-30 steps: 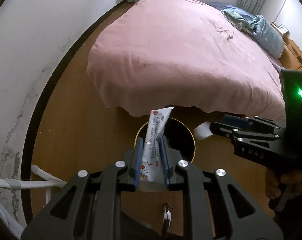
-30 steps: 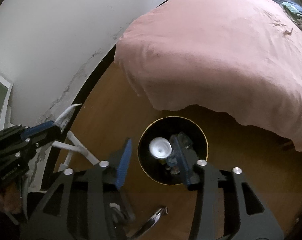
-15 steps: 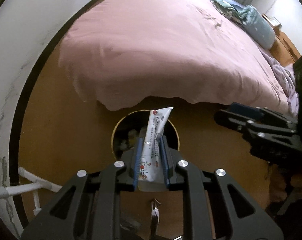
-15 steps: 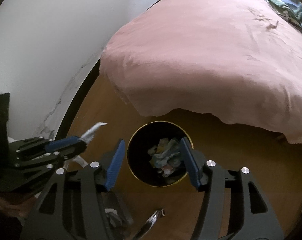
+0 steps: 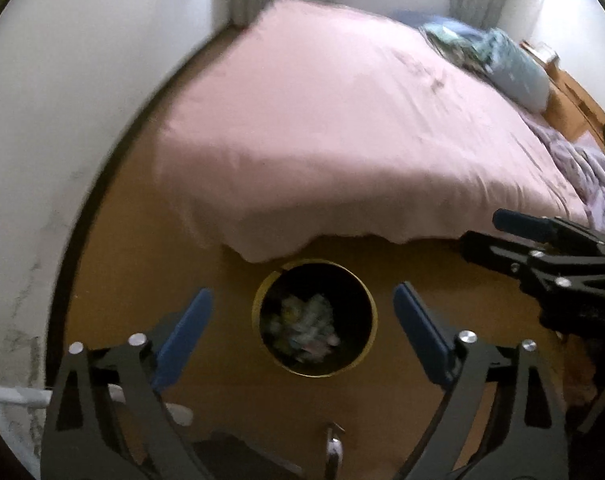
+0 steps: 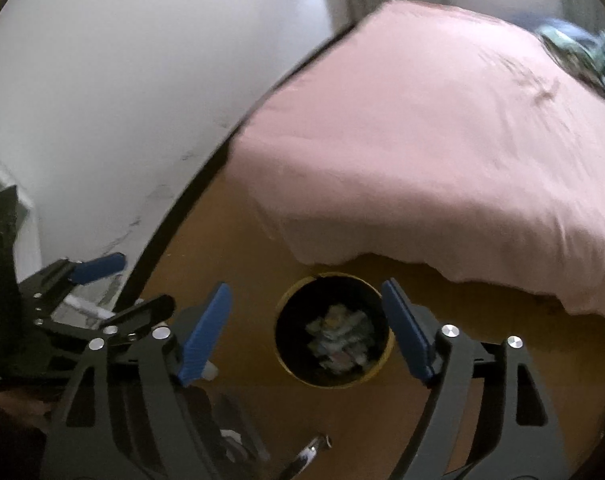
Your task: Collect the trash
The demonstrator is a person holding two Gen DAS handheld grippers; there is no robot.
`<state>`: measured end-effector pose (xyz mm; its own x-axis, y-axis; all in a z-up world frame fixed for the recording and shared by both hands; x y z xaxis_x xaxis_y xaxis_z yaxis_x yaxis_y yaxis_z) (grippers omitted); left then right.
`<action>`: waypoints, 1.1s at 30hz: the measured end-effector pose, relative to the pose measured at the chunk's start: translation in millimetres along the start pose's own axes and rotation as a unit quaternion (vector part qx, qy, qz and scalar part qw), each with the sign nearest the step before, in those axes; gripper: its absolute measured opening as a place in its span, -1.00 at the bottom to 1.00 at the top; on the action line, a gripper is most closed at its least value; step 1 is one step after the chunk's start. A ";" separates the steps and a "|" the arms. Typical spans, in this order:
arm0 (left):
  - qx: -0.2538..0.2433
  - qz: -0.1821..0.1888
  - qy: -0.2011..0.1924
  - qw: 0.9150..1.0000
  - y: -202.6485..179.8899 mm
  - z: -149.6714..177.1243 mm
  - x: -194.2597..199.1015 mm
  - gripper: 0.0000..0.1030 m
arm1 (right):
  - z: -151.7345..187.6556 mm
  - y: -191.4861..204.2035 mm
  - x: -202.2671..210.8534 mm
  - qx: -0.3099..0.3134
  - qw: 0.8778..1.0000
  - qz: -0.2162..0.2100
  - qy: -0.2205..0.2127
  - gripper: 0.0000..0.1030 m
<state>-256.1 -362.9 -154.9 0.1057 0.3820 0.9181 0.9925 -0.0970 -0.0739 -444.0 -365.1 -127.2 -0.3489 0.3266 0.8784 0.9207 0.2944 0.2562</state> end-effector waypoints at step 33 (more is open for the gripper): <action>0.545 -0.369 -0.144 0.739 257.7 493.9 377.9 0.86 | 162.4 551.5 35.5 0.498 0.829 -0.254 -0.019 0.76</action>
<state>69.7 210.3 -19.4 -0.6358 0.1575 0.7556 0.2305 0.9730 -0.0089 23.1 -45.3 -20.2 -0.6701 -0.0446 0.7410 0.0577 0.9920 0.1119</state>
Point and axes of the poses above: each gripper's, at about its wrist camera, not at the fingertips, and x roughly against the way its jaws point, y to its left, z to its underside, the point moved 2 cm from there along -x, roughly the way its jaws point, and after that the axes turned 9 degrees about y, right-handed, at the moved point
